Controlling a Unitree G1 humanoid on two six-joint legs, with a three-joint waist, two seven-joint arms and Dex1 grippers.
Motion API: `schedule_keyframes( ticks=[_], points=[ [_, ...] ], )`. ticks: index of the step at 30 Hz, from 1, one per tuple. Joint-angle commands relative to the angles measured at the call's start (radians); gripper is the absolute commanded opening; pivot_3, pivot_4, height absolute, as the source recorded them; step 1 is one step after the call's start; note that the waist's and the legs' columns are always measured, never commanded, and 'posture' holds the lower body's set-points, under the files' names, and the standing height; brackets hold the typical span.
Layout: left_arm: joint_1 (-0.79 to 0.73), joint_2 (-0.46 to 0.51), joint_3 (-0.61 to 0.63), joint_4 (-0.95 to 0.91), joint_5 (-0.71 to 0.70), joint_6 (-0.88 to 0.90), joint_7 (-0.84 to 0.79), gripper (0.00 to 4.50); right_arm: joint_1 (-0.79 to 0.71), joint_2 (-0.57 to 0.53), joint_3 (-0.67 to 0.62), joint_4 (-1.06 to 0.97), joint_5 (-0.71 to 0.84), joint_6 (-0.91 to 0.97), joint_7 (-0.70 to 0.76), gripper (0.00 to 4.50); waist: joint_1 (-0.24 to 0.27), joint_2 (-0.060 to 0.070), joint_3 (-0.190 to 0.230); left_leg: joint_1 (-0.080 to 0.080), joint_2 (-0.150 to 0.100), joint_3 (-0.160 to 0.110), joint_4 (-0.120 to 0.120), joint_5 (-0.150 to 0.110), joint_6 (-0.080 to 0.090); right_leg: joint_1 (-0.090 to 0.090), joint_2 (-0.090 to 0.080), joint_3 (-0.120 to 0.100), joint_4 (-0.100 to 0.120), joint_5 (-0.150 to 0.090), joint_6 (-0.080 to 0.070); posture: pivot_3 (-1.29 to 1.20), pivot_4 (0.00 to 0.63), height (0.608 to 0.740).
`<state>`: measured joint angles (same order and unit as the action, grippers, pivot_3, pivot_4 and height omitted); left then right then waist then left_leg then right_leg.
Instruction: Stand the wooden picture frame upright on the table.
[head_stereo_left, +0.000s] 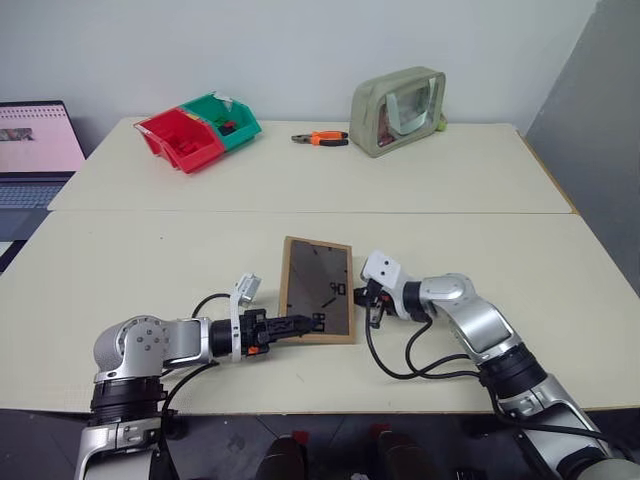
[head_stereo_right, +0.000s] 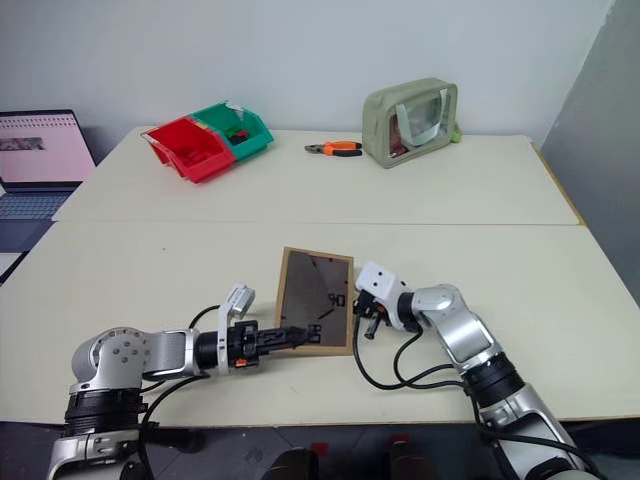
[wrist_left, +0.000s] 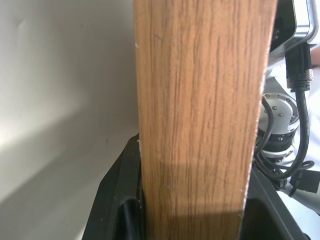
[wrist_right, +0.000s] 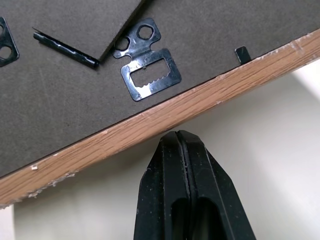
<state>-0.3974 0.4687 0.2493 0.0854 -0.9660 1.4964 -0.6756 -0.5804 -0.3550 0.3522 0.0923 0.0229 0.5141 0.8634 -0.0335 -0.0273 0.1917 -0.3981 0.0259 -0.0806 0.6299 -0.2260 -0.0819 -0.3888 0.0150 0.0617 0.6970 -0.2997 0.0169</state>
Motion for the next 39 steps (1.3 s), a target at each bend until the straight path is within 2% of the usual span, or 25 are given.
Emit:
schedule_keyframes(
  ticks=[1, 5, 7, 8, 9, 12, 18, 19, 20, 21, 26, 39],
  points=[
    [-0.044, -0.028, 0.017, -0.022, 0.003, -0.036, 0.032, 1.29, -0.036, -0.031, -0.068, 0.013, 0.012, -0.016, -0.019, 0.00, 0.001, 0.000, 0.000, 0.000, 0.000, 0.000, 0.000, 0.000, 0.000, 0.000, 0.000, 0.000, 0.000, 0.000, 0.000, 0.00, 0.150, 0.740],
    [-0.090, -0.038, 0.059, -0.041, -0.008, -0.059, 0.066, 1.29, -0.061, -0.083, -0.140, 0.051, 0.035, -0.007, -0.017, 0.00, 0.001, 0.000, 0.000, -0.001, 0.000, 0.000, 0.000, 0.000, 0.000, 0.000, 0.000, 0.000, 0.000, 0.000, 0.000, 0.00, 0.150, 0.740],
    [-0.111, -0.034, 0.073, -0.065, -0.012, -0.086, 0.077, 1.29, -0.079, -0.103, -0.190, 0.056, 0.066, 0.020, -0.012, 0.34, 0.000, 0.000, 0.000, -0.001, 0.000, 0.000, 0.000, 0.000, 0.000, 0.000, 0.000, 0.000, 0.000, 0.000, 0.000, 0.00, 0.150, 0.740],
    [-0.121, -0.036, 0.082, -0.075, -0.015, -0.098, 0.086, 1.29, -0.088, -0.109, -0.213, 0.050, 0.087, 0.040, -0.006, 0.36, 0.000, 0.000, 0.000, -0.001, 0.000, 0.000, 0.000, 0.000, 0.000, -0.001, 0.000, 0.000, 0.000, 0.000, 0.000, 0.00, 0.150, 0.740],
    [-0.133, -0.037, 0.087, -0.097, -0.014, -0.118, 0.094, 1.29, -0.102, -0.116, -0.242, 0.039, 0.116, 0.072, 0.001, 0.70, 0.000, 0.000, 0.000, -0.001, 0.000, 0.000, 0.000, 0.000, 0.000, -0.001, 0.000, 0.000, -0.001, 0.000, 0.000, 0.00, 0.150, 0.740],
    [-0.151, -0.037, 0.089, -0.142, -0.012, -0.162, 0.107, 1.29, -0.142, -0.122, -0.295, 0.008, 0.183, 0.145, 0.012, 1.35, -0.004, 0.000, 0.001, -0.001, 0.000, 0.000, -0.001, 0.000, 0.000, -0.001, 0.000, 0.000, -0.001, 0.000, 0.000, 0.00, 0.150, 0.740],
    [-0.162, -0.024, 0.088, -0.171, -0.004, -0.220, 0.118, 1.29, -0.250, -0.075, -0.385, -0.049, 0.362, 0.313, 0.025, 2.82, -0.014, 0.000, 0.001, -0.001, 0.000, 0.001, -0.001, 0.000, 0.000, -0.001, 0.001, 0.000, -0.001, 0.000, 0.000, 0.00, 0.150, 0.740],
    [-0.159, -0.017, 0.090, -0.173, -0.006, -0.222, 0.117, 1.29, -0.273, -0.060, -0.394, -0.061, 0.403, 0.345, 0.035, 2.89, -0.014, 0.000, 0.001, -0.001, 0.000, 0.001, -0.001, 0.000, 0.000, -0.001, 0.001, 0.000, -0.001, 0.000, 0.000, 0.00, 0.150, 0.740],
    [-0.157, -0.012, 0.090, -0.174, -0.007, -0.224, 0.115, 1.29, -0.288, -0.051, -0.399, -0.069, 0.431, 0.368, 0.039, 3.22, -0.015, 0.000, 0.001, -0.001, 0.000, 0.000, -0.001, 0.000, 0.000, -0.001, 0.001, 0.000, -0.001, 0.000, 0.000, 0.00, 0.150, 0.740],
    [-0.153, -0.005, 0.088, -0.177, -0.007, -0.228, 0.111, 1.29, -0.302, -0.043, -0.400, -0.075, 0.456, 0.385, 0.047, 3.33, -0.017, 0.000, 0.001, -0.001, 0.000, 0.000, -0.001, 0.000, 0.000, -0.001, 0.001, 0.000, -0.001, 0.000, 0.000, 0.00, 0.150, 0.740],
    [-0.145, 0.019, 0.080, -0.191, -0.009, -0.244, 0.101, 1.29, -0.366, -0.010, -0.382, -0.058, 0.515, 0.418, 0.044, 4.43, -0.018, 0.000, 0.001, -0.002, 0.000, 0.000, -0.001, 0.000, 0.000, -0.001, 0.001, 0.000, -0.001, 0.000, 0.000, 0.00, 0.150, 0.740],
    [-0.143, 0.052, 0.034, -0.223, -0.009, -0.279, 0.067, 1.29, -0.482, 0.132, -0.235, 0.167, 0.405, 0.225, 0.036, 4.43, -0.023, 0.000, 0.001, -0.002, 0.000, 0.001, -0.001, 0.000, 0.000, -0.002, 0.001, 0.000, -0.001, 0.000, 0.000, 0.00, 0.150, 0.740]
  ],
)
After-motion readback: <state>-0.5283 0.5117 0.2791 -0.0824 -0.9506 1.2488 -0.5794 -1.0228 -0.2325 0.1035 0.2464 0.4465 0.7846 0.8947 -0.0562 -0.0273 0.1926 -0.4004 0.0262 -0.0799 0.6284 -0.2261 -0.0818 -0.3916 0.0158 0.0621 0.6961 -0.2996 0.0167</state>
